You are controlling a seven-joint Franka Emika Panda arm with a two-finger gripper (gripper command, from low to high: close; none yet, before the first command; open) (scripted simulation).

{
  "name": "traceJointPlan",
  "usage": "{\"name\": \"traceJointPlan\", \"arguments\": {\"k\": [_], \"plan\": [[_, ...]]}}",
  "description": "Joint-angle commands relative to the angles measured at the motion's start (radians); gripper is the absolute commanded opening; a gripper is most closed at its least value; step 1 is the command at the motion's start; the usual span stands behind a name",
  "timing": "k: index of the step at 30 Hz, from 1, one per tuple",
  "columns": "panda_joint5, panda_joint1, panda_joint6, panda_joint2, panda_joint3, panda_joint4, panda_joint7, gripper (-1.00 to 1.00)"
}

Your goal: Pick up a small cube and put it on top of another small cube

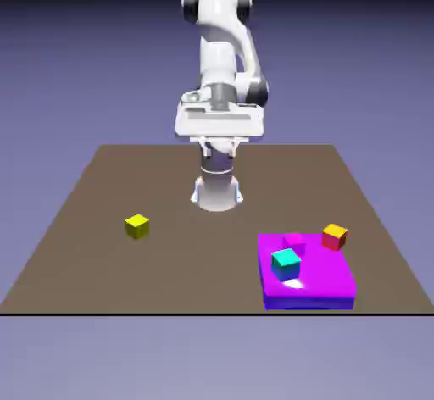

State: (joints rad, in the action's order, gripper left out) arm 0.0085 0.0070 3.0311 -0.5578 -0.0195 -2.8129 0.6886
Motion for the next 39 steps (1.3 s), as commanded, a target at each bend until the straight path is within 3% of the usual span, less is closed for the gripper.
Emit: {"name": "traceJointPlan", "arguments": {"k": [1, 39], "plan": [[0.007, -0.004, -0.005, 0.01, -0.016, -0.002, -0.044, 0.0], [0.275, -0.162, -0.191, 0.395, -0.632, -0.094, -1.696, 0.0]]}}
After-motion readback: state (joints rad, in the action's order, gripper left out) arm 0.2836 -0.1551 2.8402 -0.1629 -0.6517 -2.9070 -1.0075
